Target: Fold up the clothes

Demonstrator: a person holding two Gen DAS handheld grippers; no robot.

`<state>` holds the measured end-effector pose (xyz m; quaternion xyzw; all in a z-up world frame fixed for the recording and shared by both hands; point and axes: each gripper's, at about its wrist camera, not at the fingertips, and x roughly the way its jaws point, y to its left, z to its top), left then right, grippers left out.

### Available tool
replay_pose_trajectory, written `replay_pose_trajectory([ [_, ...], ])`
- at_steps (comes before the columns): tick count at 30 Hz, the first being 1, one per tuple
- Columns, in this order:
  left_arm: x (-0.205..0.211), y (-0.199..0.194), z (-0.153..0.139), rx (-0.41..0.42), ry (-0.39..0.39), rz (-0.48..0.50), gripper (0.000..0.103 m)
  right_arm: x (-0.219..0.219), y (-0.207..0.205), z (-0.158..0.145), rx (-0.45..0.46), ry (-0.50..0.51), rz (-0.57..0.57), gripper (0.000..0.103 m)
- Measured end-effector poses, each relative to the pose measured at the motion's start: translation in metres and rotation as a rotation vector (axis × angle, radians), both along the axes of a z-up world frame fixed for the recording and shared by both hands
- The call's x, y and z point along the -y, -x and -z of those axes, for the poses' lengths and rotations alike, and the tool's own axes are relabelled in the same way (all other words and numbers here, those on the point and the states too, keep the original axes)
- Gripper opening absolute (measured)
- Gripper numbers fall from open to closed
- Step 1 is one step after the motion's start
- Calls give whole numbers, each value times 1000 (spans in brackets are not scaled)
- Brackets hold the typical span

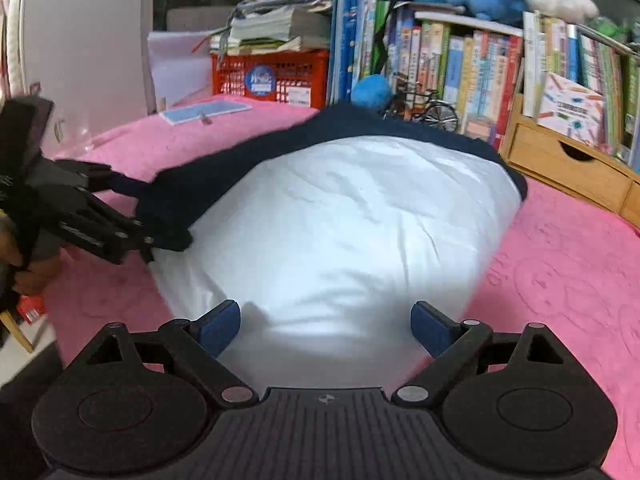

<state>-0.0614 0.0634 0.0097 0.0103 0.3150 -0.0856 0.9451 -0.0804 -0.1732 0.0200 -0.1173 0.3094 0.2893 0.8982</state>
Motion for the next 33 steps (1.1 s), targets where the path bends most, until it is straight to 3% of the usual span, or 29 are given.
replay_pose_trajectory([
  [2, 0, 0, 0, -1, -2, 0, 103, 8, -3, 11, -27, 23, 17, 99],
  [4, -1, -1, 0, -1, -2, -2, 103, 21, -8, 12, -81, -81, 67, 99],
  [12, 2, 16, -7, -30, 11, -54, 103, 20, 37, 12, 28, -68, 155, 103],
  [17, 30, 43, -14, -41, 26, 16, 103, 19, 53, 14, 37, -34, 223, 103],
  [20, 47, 45, -8, -66, -20, 31, 103, 18, 57, 20, 25, -37, 251, 103],
  [22, 57, 46, -5, -38, -82, 21, 103, 16, 58, 26, 8, -40, 264, 103],
  [33, 58, 48, -1, -6, -54, -3, 103, 16, 72, 44, 87, -93, 318, 103],
])
